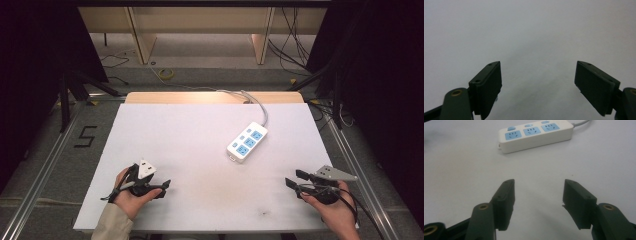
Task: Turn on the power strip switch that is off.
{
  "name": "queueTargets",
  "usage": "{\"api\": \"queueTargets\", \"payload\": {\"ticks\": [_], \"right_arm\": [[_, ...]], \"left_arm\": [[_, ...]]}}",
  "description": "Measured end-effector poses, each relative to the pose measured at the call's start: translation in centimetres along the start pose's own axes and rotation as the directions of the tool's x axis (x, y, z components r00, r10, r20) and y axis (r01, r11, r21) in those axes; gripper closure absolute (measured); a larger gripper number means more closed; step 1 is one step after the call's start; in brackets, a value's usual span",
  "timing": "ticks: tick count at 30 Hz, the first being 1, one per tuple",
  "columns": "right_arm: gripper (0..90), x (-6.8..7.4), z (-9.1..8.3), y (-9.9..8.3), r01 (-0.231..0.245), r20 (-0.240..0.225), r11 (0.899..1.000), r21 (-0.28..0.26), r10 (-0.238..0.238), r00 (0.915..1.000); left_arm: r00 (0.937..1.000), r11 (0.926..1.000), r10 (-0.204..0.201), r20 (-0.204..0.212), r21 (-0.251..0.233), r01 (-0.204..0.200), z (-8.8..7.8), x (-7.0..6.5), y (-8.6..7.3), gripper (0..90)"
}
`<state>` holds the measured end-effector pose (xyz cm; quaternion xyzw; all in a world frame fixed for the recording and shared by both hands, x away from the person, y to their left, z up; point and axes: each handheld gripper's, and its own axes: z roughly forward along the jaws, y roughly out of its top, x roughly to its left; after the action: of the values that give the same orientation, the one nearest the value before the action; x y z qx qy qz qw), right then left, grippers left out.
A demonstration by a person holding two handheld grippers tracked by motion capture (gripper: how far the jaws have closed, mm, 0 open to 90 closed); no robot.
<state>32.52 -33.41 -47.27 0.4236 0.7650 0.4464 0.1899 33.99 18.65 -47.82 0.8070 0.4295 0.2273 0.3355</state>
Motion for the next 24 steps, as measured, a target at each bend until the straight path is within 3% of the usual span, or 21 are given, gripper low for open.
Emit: {"api": "queueTargets", "payload": {"ticks": [6, 15, 24], "right_arm": [[59.2, 0.3, -0.1, 0.2, 0.032, -0.006, 0.999, 0.015, -0.031, 0.9995], [90.0, 0.9, -0.2, 0.7, 0.100, -0.017, 0.994, 0.050, -0.099, 0.9949], [90.0, 1.3, 0.1, 1.3, 0.112, -0.019, 0.991, 0.077, -0.111, 0.9936]], "left_arm": [[1.0000, 1.0000, 0.002, -0.003, -0.004, -0.002, 0.0, -0.1, 0.0, 22.5], [1.0000, 1.0000, 0.004, -0.005, -0.004, -0.004, 0.1, -0.1, -0.1, 22.8], [1.0000, 0.9999, -0.003, -0.008, -0.011, 0.003, 0.0, 0.1, -0.2, 22.8]]}}
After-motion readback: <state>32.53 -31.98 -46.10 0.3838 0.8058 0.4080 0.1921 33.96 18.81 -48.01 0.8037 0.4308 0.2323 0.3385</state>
